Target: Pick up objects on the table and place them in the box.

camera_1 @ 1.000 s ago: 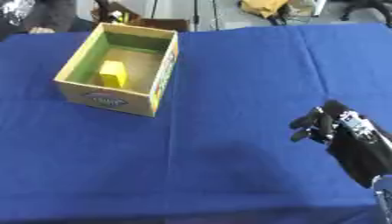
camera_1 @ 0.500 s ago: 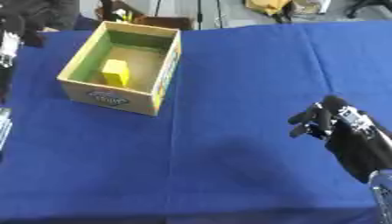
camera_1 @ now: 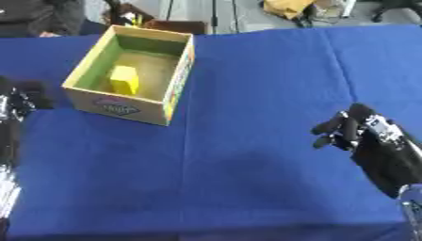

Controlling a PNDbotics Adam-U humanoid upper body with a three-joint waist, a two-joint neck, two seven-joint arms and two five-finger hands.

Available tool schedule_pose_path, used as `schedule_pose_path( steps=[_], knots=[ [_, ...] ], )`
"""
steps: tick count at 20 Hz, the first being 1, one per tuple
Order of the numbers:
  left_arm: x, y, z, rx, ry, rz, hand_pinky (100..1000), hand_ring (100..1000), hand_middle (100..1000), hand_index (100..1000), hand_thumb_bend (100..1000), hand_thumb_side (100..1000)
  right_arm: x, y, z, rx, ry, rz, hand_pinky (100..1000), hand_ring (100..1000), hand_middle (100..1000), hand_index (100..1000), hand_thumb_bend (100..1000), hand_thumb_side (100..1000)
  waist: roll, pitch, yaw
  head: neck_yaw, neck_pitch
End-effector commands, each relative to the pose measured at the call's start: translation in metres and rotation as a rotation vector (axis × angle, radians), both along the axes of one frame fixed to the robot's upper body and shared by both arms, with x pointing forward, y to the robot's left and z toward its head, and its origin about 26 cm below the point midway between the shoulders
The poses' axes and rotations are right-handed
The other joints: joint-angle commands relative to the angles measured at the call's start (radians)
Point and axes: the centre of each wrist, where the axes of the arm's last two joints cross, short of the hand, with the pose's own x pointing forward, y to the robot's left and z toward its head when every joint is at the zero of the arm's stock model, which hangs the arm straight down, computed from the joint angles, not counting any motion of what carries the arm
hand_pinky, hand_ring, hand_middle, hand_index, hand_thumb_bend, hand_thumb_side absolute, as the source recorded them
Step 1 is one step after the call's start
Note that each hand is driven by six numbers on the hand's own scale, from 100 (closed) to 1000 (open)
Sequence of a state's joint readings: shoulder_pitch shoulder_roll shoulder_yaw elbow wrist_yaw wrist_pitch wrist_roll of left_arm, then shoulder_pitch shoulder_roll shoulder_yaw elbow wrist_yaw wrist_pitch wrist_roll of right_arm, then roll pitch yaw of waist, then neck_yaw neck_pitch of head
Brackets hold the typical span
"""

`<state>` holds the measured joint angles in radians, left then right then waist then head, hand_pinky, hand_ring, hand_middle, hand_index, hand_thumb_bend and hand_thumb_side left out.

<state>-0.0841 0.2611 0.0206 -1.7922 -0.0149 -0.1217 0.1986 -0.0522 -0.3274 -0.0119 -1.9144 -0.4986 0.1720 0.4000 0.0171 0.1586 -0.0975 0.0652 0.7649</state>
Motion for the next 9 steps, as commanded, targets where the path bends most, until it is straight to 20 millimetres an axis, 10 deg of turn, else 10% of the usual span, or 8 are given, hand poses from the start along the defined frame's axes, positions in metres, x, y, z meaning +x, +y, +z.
schedule_pose_path(
  steps=[1, 9],
  knots=[
    [-0.0016, -0.0014, 0.0073, -0.040, -0.022, -0.032, 595, 589, 588, 682, 352, 1000, -0.0001, -0.0015, 0.0051, -0.004, -0.015, 0.002, 576, 657, 479, 384, 100, 582, -0.001, -0.010, 0.000, 0.001, 0.005],
    [-0.0018, 0.0034, 0.0038, -0.127, 0.006, -0.089, 589, 583, 588, 685, 351, 1000, 0.0000, -0.0015, 0.0053, -0.005, -0.016, 0.000, 576, 657, 479, 385, 100, 581, 0.001, -0.007, 0.005, 0.002, 0.005]
  ],
)
